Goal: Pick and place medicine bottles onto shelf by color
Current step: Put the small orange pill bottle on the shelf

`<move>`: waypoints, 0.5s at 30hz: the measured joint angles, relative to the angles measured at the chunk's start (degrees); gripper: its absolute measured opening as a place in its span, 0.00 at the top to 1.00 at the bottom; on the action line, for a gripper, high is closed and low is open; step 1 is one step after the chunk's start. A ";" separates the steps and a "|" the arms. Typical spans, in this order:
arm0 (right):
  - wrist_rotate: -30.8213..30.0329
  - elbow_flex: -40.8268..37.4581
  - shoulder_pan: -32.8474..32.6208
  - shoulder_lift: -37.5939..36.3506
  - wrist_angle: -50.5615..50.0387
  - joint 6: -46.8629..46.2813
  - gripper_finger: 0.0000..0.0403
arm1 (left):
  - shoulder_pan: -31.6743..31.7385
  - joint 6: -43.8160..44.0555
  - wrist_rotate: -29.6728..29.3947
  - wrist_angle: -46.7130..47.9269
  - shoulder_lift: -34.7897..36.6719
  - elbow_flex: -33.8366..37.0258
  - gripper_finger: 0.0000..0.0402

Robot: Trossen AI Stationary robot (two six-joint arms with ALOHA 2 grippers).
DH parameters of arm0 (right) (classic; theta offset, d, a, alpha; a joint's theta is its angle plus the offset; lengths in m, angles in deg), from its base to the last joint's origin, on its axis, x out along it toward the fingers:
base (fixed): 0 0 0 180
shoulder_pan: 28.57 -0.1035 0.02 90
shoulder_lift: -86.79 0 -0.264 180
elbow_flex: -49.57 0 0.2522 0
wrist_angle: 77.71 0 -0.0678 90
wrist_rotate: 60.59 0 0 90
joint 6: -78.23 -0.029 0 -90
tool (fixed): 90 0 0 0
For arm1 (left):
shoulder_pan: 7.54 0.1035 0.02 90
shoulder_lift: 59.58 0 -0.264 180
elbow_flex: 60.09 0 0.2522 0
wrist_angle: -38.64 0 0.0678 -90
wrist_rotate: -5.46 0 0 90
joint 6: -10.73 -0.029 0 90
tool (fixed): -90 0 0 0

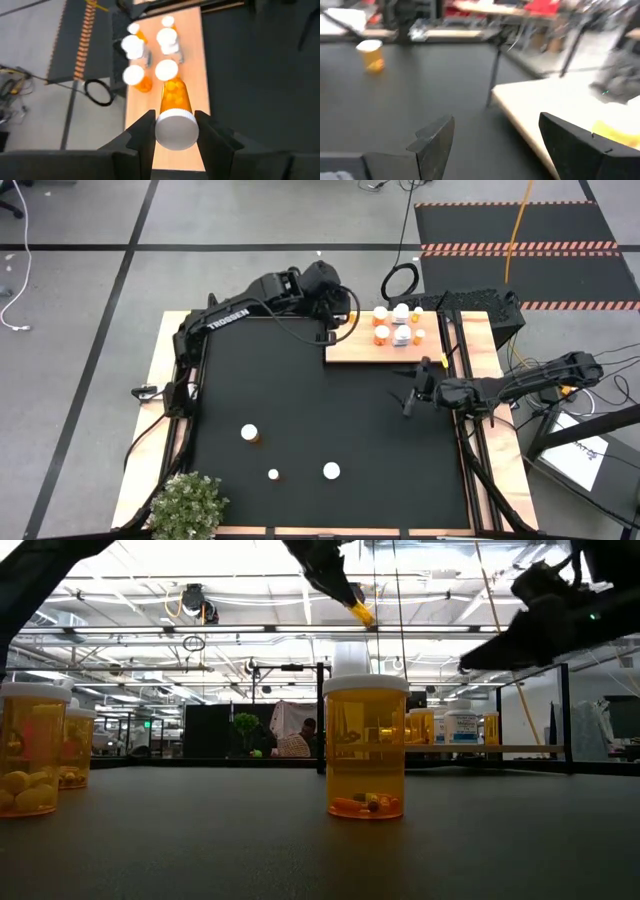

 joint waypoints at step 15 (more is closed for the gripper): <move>13.79 21.09 15.84 12.85 -2.78 14.82 0.30 | -4.34 -3.19 3.75 -2.19 -2.66 0.98 0.68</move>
